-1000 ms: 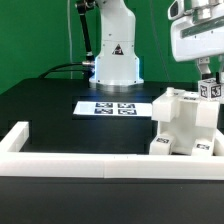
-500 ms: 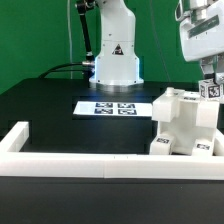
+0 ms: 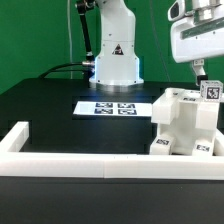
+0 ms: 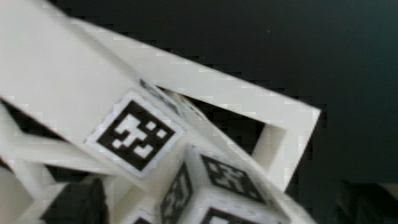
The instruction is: Assemble chair
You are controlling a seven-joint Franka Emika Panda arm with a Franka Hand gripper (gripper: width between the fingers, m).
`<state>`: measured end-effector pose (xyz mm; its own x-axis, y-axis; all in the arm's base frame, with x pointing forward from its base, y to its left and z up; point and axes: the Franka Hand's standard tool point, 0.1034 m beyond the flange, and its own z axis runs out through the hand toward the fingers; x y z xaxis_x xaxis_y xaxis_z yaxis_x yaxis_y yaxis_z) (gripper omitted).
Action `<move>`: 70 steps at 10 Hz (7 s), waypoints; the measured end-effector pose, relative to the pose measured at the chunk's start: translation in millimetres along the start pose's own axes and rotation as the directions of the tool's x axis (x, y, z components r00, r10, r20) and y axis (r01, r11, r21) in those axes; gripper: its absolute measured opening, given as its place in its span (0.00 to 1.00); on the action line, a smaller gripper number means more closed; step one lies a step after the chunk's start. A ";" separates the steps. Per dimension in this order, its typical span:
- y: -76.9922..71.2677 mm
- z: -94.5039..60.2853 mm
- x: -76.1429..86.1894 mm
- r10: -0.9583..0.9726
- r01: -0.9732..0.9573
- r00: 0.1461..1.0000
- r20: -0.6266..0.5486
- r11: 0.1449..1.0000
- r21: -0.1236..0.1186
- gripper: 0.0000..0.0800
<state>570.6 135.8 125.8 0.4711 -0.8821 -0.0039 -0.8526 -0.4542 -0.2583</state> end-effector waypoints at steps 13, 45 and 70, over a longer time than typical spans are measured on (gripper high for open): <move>2.6 4.7 13.3 -0.783 0.782 0.622 -0.003 0.621 -0.053 0.53; -8.2 1.4 4.2 -0.496 0.495 0.869 0.000 0.868 -0.033 0.81; -5.3 5.1 11.9 -0.456 0.454 0.889 -0.039 0.890 -0.048 0.36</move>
Offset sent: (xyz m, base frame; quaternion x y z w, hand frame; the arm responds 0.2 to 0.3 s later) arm 0.0096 -0.0033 0.0005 0.0013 0.0004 -0.2558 0.9667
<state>581.8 128.3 122.3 0.7987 -0.5823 0.1515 -0.5556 -0.8105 -0.1855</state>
